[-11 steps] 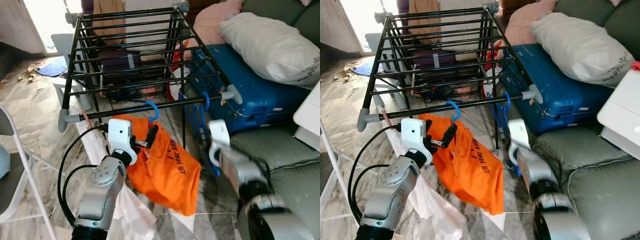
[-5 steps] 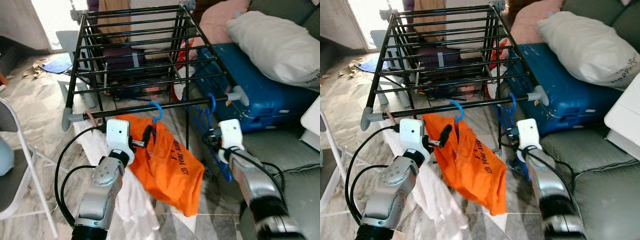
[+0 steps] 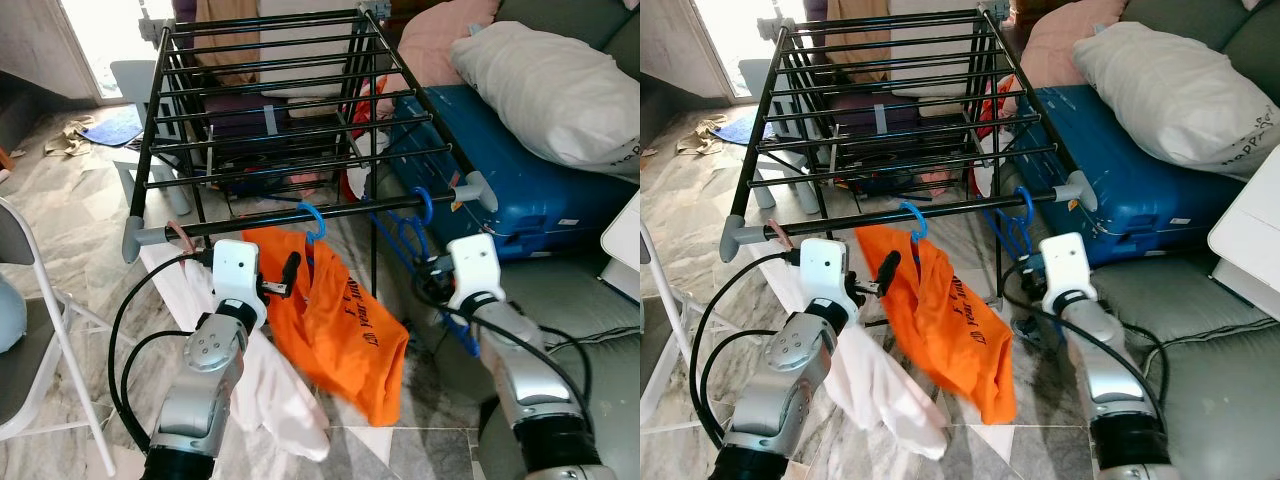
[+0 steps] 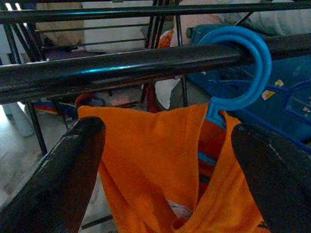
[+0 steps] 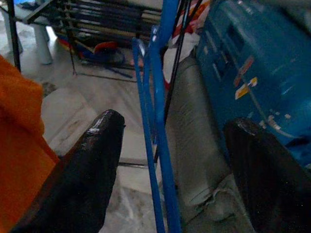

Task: Hang hanger

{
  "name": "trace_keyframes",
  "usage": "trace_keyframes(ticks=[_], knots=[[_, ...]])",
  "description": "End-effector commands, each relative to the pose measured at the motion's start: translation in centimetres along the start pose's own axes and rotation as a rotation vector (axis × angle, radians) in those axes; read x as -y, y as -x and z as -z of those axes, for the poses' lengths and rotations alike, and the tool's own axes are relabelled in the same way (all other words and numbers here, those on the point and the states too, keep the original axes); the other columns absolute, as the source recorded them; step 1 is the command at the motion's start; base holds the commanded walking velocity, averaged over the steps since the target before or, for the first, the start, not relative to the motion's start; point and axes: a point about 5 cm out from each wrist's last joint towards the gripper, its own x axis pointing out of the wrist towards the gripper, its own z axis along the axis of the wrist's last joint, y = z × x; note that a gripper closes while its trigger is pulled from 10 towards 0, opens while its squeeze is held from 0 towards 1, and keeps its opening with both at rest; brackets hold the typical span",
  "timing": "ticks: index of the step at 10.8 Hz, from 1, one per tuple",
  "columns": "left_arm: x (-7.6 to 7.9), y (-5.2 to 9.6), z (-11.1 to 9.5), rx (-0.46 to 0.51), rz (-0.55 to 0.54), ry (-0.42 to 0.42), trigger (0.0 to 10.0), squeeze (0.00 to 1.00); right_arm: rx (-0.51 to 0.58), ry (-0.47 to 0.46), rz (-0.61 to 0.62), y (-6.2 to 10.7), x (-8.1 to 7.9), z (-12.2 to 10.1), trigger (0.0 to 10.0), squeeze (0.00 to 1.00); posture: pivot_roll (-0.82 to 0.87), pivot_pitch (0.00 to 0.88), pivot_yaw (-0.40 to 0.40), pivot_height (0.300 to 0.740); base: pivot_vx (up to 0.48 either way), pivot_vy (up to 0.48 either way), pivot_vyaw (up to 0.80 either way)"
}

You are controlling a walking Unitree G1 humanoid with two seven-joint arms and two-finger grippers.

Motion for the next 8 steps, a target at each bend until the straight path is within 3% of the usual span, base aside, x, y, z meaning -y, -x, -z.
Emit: trace_keyframes(ticks=[1, 3, 8], knots=[[-0.05, -0.12, -0.20, 0.011, -0.007, -0.006, 10.0, 0.00, 0.007, 0.004, 0.024, 0.37, 0.28, -0.32, 10.0, 1.00, -0.19, 0.000, 0.026, 0.740, 0.000, 0.000, 0.00], [0.16, -0.09, -0.12, 0.010, 0.000, -0.014, 10.0, 0.00, 0.005, 0.000, 0.060, 0.97, 0.40, -0.36, 10.0, 1.00, -0.20, 0.000, 0.024, 0.740, 0.000, 0.000, 0.00], [0.29, -0.34, -0.20, 0.013, -0.003, -0.026, 10.0, 0.00, 0.005, 0.000, 0.075, 0.74, 0.76, -0.75, 10.0, 1.00, -0.20, 0.000, 0.022, 0.740, -0.263, 0.000, 0.00]])
